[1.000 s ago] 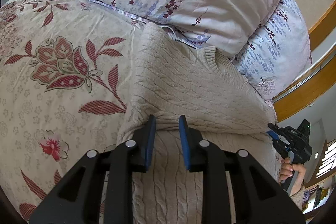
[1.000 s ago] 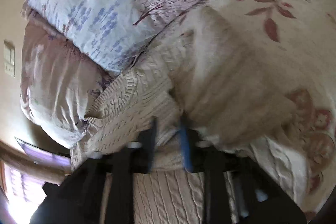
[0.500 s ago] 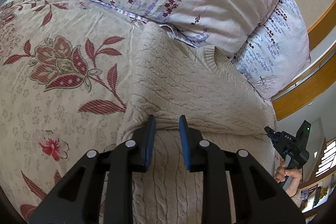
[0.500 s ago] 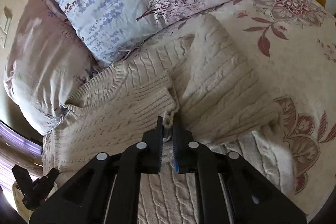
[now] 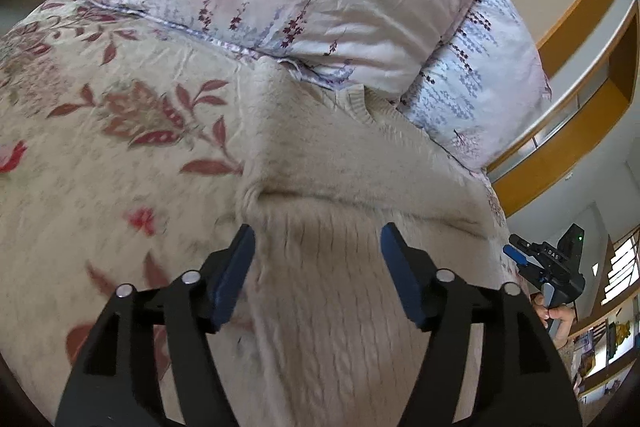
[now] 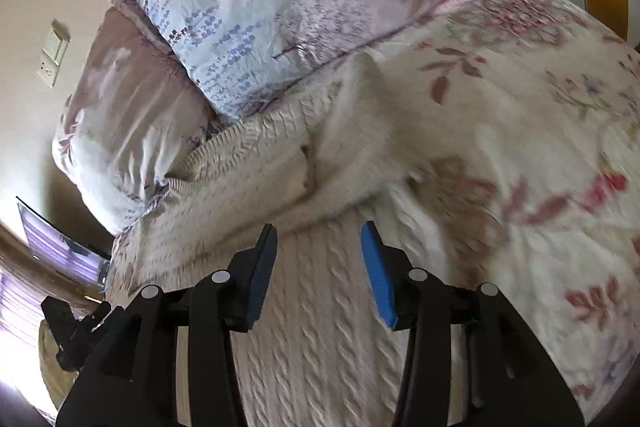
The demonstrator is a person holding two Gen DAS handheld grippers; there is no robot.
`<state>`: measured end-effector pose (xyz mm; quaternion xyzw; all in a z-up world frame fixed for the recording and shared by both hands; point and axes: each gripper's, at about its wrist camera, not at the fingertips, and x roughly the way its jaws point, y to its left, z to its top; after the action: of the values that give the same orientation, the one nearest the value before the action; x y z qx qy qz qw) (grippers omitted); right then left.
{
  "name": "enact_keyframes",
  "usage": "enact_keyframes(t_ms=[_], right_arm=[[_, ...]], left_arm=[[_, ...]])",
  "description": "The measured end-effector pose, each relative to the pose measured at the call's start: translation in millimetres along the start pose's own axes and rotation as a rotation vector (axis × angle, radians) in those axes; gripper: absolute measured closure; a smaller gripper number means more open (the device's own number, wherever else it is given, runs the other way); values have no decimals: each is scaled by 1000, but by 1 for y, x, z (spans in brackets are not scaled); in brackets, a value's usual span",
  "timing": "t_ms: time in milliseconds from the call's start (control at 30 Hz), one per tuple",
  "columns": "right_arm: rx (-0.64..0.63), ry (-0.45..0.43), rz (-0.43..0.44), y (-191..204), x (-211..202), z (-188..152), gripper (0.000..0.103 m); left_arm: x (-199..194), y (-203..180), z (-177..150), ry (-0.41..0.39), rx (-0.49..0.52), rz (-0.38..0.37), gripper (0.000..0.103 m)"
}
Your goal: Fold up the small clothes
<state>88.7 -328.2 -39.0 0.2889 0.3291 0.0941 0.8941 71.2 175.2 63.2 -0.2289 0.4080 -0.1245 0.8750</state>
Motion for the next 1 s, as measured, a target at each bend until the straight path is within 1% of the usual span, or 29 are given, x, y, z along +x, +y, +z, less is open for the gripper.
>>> enact_keyframes(t_ms=[133,200,267,400,533,667,700,733,800,833,900,967,1000], right_arm=[[6,22,16,-15,-17,-17,57],[3,31,2,-22,-27,-28,57],[17,37,-9,-29,-33,-35,57],[71,59,7,-47,-44,-51,57],[76,72,6,-53,-50,-62,57],[71,95,22,-56,-53,-71,58],[77,110,43,-56,-52,-73,58],[81,119,60,-57,-52,-76,58],[87,149,103,-57,-50,-82,64],[87,153,117,-56,-50,-85,64],[92,184,168,-55,-50,-92,69],[93,215,221,-53,-50,-101,71],[89,227,229,-52,-51,-105,72]], left_arm=[[-15,4,-18,28,16,-26,37],[-21,5,-26,37,24,-23,37],[-26,7,-34,46,14,-38,37],[-31,13,-46,68,-29,-72,37],[-33,18,-60,88,-56,-86,39],[-32,22,-71,110,-99,-133,48],[-32,23,-74,114,-105,-145,53],[-31,23,-77,123,-112,-161,55],[-32,22,-82,128,-113,-170,63],[-33,22,-85,134,-116,-184,64],[-34,23,-92,147,-130,-222,72],[-35,22,-99,157,-138,-250,77],[-36,22,-102,164,-142,-267,79]])
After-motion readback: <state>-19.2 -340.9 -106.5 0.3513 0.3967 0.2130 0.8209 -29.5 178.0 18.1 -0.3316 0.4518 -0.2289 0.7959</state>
